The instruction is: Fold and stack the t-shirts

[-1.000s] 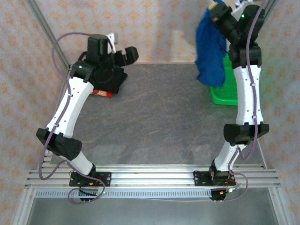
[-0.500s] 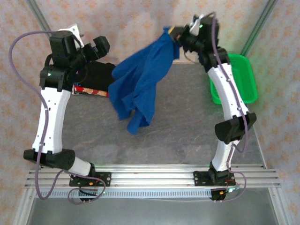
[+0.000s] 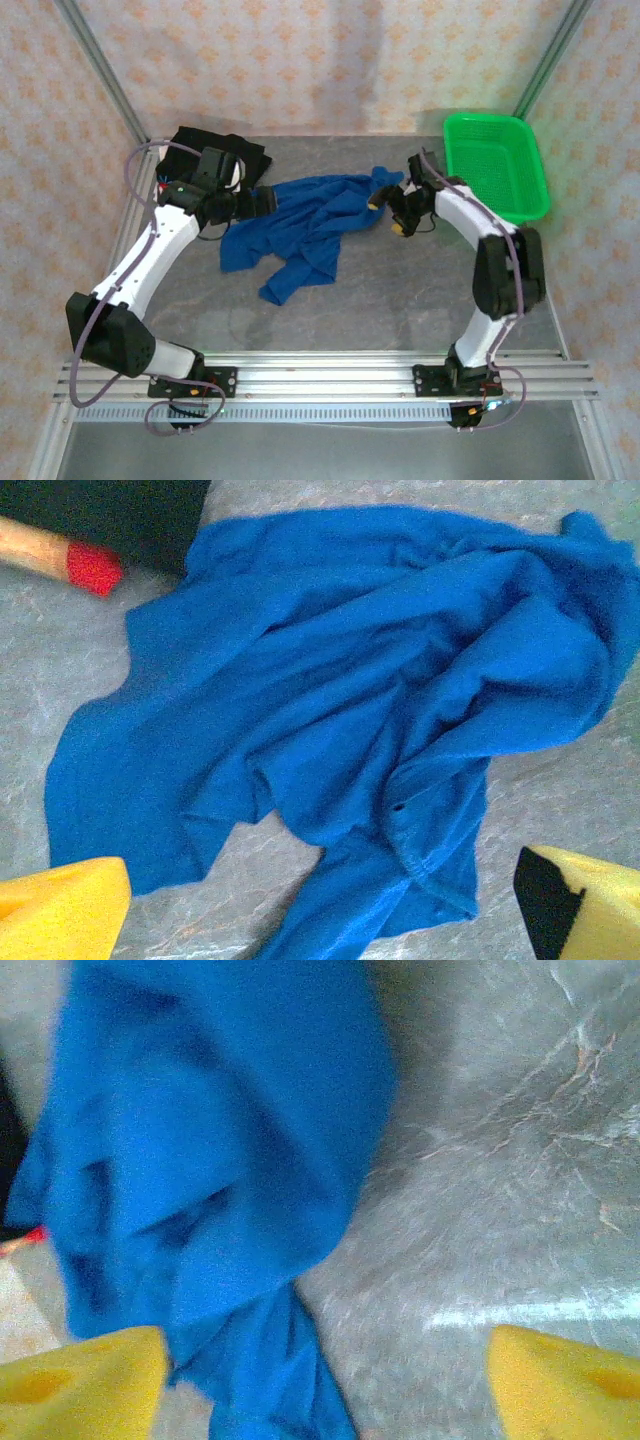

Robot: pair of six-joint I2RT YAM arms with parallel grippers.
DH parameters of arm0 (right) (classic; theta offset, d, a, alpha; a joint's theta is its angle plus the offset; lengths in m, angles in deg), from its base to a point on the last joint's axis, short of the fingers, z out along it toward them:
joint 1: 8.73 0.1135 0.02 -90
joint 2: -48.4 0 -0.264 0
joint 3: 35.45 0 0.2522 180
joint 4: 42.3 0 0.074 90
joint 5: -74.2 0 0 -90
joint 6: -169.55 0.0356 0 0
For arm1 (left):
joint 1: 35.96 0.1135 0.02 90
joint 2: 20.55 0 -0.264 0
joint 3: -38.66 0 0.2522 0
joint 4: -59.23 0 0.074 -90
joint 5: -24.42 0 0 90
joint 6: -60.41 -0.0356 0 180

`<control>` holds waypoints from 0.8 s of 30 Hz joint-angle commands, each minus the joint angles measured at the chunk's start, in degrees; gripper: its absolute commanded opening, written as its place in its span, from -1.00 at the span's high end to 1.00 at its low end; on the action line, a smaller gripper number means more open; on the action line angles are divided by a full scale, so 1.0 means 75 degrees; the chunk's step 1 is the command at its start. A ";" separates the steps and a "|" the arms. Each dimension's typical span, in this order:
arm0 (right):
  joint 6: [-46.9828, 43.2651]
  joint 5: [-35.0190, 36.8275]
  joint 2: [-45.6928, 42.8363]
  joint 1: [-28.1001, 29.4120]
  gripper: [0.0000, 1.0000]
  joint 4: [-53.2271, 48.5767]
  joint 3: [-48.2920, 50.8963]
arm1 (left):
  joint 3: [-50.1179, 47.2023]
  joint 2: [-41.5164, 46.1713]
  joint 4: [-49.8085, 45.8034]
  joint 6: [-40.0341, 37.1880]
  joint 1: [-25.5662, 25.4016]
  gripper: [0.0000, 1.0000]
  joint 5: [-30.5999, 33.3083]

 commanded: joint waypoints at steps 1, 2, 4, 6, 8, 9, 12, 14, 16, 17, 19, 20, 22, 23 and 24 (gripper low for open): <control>-0.1437 0.0831 -0.1352 0.0291 -0.96 -0.1729 -0.0997 | -0.0156 -0.0131 -0.0848 0.0259 0.0195 -0.99 0.0281; -0.1676 0.0979 -0.1390 0.0459 -0.97 -0.2247 -0.1119 | -0.0346 -0.0175 -0.0955 0.0423 0.0360 -0.99 0.0276; -0.1796 0.0972 -0.1434 0.0909 -0.99 -0.2799 -0.1028 | -0.0838 -0.0251 -0.0830 0.0751 0.0808 -0.95 -0.0071; -0.1538 0.0717 -0.1483 0.1553 -0.99 -0.2489 -0.0546 | -0.1302 -0.0301 -0.0534 0.1012 0.1163 -0.90 -0.0351; -0.0884 0.0139 -0.1439 0.2338 -0.98 -0.1360 0.0124 | -0.1580 -0.0427 -0.0234 0.1013 0.1284 -0.85 -0.0254; -0.0622 -0.0074 -0.1340 0.2666 -0.94 -0.0863 0.0320 | -0.1659 -0.0525 -0.0121 0.1009 0.1331 -0.80 -0.0295; -0.0554 -0.0245 -0.0474 0.3710 -0.80 -0.0240 0.0081 | -0.1961 -0.0823 0.0288 0.1380 0.1504 -0.66 -0.0335; -0.0949 -0.0173 0.0328 0.4233 -0.63 -0.0560 -0.0494 | -0.2235 -0.1010 0.0655 0.1549 0.1694 -0.58 -0.0324; -0.1246 0.0064 0.0991 0.4542 -0.50 -0.0833 -0.0866 | -0.2483 -0.1198 0.1061 0.1621 0.1823 -0.56 -0.0316; -0.1409 0.0130 0.1330 0.4656 -0.43 -0.0990 -0.1063 | -0.2576 -0.1322 0.1248 0.1683 0.1884 -0.51 -0.0345; -0.1553 0.0335 0.1798 0.4831 -0.36 -0.1105 -0.1392 | -0.2722 -0.1542 0.1660 0.1783 0.1982 -0.43 -0.0507; -0.1583 0.0424 0.1979 0.4908 -0.35 -0.1069 -0.1502 | -0.2758 -0.1663 0.1841 0.1799 0.1989 -0.40 -0.0556; -0.1526 0.0545 0.2210 0.5038 -0.33 -0.0894 -0.1623 | -0.2795 -0.1892 0.2087 0.1833 0.1995 -0.33 -0.0618; -0.1491 0.0517 0.2320 0.5091 -0.33 -0.0832 -0.1693 | -0.2810 -0.2032 0.2171 0.1849 0.1996 -0.27 -0.0657; -0.1441 0.0568 0.2398 0.5138 -0.32 -0.0807 -0.1744 | -0.2838 -0.2131 0.2248 0.1867 0.1996 -0.20 -0.0697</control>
